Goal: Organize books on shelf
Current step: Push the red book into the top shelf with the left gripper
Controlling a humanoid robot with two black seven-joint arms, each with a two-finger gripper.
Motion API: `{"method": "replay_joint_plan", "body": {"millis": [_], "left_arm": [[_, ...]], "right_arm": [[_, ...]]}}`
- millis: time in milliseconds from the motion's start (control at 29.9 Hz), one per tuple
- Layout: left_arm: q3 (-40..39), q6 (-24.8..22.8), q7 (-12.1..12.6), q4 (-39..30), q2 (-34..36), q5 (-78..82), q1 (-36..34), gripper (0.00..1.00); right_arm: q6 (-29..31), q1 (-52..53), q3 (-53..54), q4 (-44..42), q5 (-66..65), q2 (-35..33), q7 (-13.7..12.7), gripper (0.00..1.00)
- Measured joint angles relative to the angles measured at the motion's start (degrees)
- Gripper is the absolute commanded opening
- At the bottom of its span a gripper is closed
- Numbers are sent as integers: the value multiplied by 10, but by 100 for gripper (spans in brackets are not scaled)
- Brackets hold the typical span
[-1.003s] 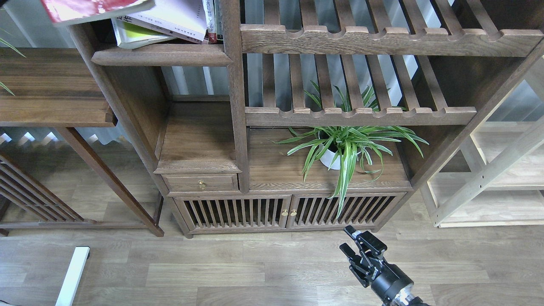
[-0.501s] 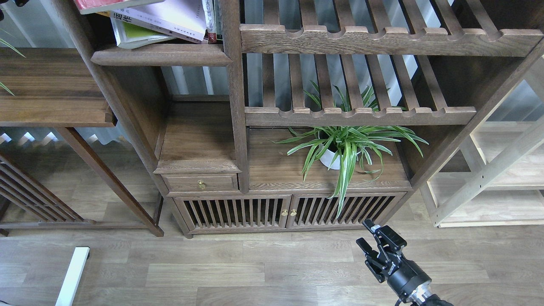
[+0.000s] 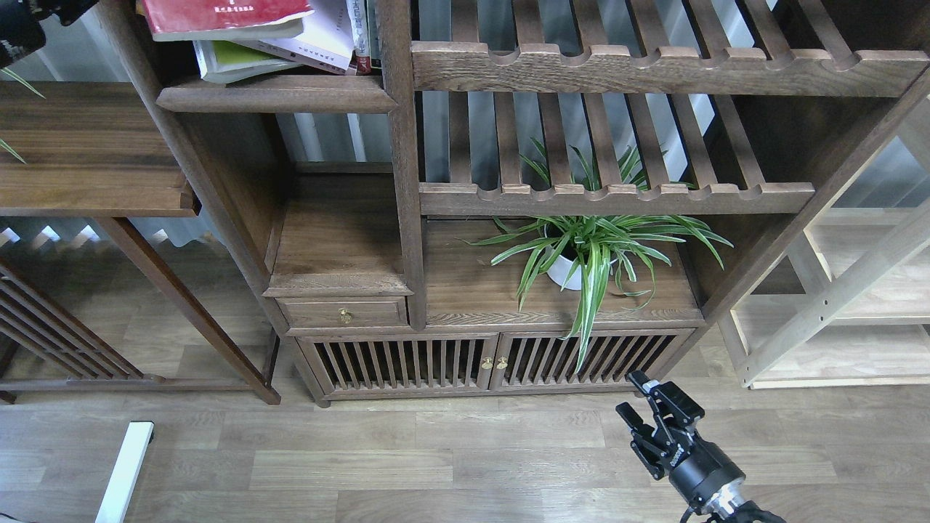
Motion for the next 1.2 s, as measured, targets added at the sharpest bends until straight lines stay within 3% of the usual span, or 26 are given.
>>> {"method": "replay_joint_plan", "body": {"millis": [334, 869, 1070, 1203], "left_arm": [[-52, 56, 0, 52, -90, 105, -32, 6], [-92, 72, 0, 120, -165, 193, -30, 6], [-102, 68, 0, 145, -179, 198, -27, 16], [-102, 67, 0, 138, -179, 198, -17, 5]], "right_arm": [[0, -19, -2, 12, 22, -19, 0, 75], [0, -31, 0, 21, 54, -40, 0, 78], [0, -32, 3, 21, 55, -43, 0, 79], [0, -32, 3, 21, 55, -47, 0, 79]]}}
